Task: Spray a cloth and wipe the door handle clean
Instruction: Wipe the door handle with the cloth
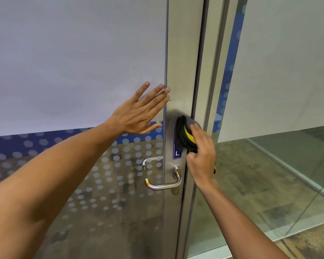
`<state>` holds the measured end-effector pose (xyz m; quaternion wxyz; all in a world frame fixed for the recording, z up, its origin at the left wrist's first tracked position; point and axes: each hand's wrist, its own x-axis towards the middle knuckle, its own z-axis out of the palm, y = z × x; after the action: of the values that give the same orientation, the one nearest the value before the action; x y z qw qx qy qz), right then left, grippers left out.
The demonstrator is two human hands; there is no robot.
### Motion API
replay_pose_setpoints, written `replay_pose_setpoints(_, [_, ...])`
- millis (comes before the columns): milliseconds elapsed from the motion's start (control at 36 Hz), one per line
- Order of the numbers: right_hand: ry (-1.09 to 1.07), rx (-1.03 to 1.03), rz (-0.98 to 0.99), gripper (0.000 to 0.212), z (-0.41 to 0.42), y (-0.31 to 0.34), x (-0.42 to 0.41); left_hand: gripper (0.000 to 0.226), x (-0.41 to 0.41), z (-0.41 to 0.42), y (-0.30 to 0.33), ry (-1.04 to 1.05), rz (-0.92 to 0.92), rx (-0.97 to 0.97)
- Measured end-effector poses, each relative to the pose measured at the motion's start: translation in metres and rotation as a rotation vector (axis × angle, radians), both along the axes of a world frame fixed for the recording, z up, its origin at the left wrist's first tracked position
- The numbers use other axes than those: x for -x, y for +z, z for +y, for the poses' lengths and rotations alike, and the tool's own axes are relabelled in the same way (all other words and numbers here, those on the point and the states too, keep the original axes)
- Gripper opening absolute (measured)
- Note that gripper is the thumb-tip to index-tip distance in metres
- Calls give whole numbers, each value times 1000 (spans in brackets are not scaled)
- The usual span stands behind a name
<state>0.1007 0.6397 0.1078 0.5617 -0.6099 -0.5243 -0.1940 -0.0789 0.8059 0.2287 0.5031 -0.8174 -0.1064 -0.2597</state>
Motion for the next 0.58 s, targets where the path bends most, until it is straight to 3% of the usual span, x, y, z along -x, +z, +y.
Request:
replay_pose_setpoints(139, [-184, 244, -209, 80, 24, -7, 7, 90, 0, 1, -1, 21, -5, -30])
replay_pose_setpoints(583, [-201, 611, -154, 76, 5, -72, 7, 92, 0, 0, 1, 23, 2, -11])
